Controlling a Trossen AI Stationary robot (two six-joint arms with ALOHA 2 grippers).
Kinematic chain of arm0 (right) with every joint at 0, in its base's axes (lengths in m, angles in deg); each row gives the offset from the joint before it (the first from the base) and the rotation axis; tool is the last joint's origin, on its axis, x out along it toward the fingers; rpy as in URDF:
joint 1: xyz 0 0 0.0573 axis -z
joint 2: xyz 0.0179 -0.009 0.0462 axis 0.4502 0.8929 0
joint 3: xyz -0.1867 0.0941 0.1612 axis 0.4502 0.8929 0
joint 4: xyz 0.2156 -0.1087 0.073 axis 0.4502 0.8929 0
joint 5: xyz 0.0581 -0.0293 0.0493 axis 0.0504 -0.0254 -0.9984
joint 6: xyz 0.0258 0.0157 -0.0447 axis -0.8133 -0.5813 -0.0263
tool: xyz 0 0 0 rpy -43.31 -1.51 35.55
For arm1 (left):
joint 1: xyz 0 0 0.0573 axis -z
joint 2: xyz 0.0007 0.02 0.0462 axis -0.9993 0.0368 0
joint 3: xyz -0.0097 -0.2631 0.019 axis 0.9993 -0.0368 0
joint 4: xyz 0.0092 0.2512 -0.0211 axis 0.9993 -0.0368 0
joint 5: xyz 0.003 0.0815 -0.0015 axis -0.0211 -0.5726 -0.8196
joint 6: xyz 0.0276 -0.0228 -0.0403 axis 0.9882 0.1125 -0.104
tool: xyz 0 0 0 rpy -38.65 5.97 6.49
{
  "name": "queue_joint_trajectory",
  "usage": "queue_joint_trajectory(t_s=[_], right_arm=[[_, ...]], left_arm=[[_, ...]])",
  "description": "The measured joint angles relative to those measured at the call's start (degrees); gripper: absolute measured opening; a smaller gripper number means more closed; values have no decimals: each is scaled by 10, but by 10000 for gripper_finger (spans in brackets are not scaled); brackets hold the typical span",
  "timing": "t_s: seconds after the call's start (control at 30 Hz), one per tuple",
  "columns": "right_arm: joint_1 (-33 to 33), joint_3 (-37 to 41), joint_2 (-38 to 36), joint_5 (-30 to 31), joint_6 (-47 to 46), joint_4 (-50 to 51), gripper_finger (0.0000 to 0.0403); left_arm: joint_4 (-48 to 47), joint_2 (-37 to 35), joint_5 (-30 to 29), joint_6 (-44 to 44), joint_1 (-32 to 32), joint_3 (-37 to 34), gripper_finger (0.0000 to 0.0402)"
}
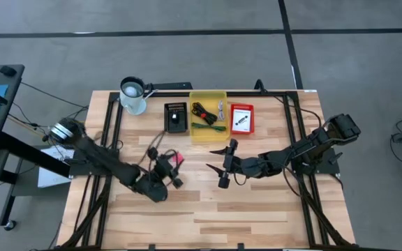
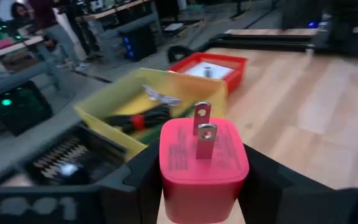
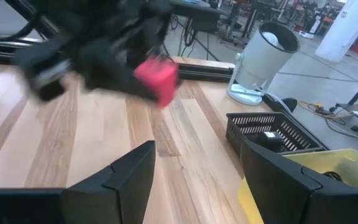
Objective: Pick and place items into bin
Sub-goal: Put the pink charger adapter into the black bin
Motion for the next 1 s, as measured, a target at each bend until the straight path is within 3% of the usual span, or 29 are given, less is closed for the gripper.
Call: queue_joint_trajectory(t_s=[0.17,0.3,0.5,0.7,1.0], right_arm=[[1,0,0,0,1,0,233],[1,0,0,0,1,0,233],[1,0,0,0,1,0,233],[1,0,0,0,1,0,233],[1,0,0,0,2,0,233]], left_arm=[[-138,-105,44,-16,-58,0,143],[-176,-144,110,-9,-133,0,146],[-174,-147,212,24,-251,0,145],[-171,-147,254,42,-342,0,146],[-119,-103,351,61,-431,0,147]])
